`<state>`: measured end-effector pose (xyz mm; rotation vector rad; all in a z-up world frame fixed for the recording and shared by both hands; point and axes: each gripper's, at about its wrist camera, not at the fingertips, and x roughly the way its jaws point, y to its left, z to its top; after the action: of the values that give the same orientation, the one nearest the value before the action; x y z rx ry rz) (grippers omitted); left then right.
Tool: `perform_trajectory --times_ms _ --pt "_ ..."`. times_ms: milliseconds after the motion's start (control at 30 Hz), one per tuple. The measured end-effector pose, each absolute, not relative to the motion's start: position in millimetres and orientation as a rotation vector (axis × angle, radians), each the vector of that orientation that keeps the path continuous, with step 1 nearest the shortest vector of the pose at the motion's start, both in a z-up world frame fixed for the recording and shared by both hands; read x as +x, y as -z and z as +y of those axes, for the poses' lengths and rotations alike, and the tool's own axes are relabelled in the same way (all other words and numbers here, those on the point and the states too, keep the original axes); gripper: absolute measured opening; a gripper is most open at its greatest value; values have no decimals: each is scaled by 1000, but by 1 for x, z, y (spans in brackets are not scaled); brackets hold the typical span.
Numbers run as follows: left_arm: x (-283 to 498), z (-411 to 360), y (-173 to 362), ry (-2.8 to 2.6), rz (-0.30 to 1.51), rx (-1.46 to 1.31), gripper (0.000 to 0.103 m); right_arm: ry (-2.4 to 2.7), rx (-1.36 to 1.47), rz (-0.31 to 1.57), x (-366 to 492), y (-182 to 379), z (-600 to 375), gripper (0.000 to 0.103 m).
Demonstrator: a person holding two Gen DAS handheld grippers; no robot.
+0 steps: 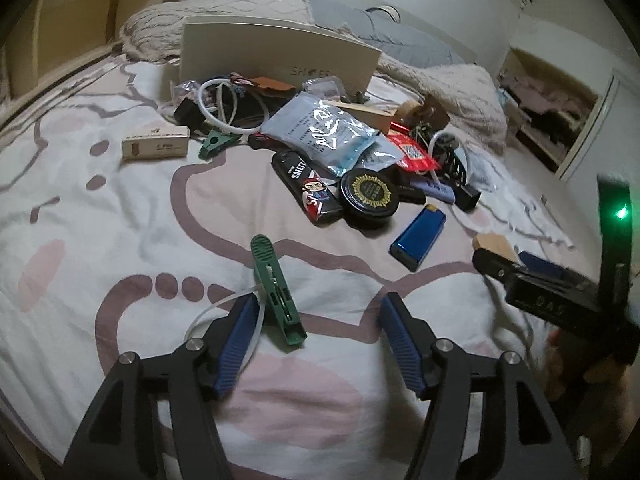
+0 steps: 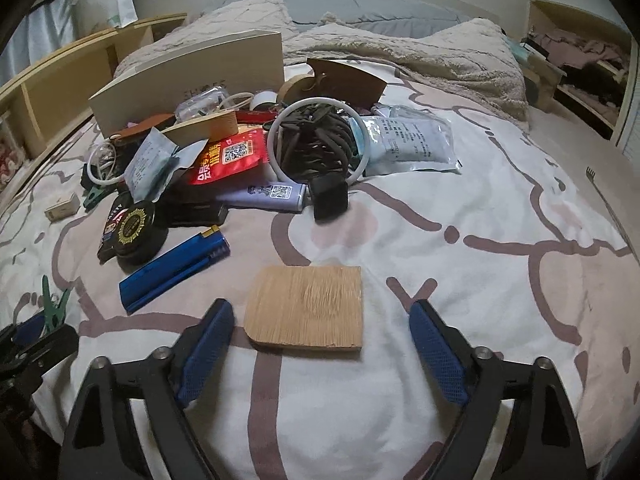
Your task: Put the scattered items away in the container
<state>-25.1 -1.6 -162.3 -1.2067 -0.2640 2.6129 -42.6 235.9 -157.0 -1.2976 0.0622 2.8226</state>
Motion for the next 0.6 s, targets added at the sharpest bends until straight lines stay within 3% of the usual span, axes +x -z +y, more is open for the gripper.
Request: perform_trajectory --times_ms 133,267,600 --pt "-21 -1 162 -2624 -264 -1195 64 -2829 -1246 95 -38 159 240 57" --pt "-19 -2 162 -2649 -290 -1185 64 -2852 -1225 114 -36 160 242 57" --pt "-17 -8 163 -2708 -325 -1197 39 -2886 -1160 85 -31 164 239 57"
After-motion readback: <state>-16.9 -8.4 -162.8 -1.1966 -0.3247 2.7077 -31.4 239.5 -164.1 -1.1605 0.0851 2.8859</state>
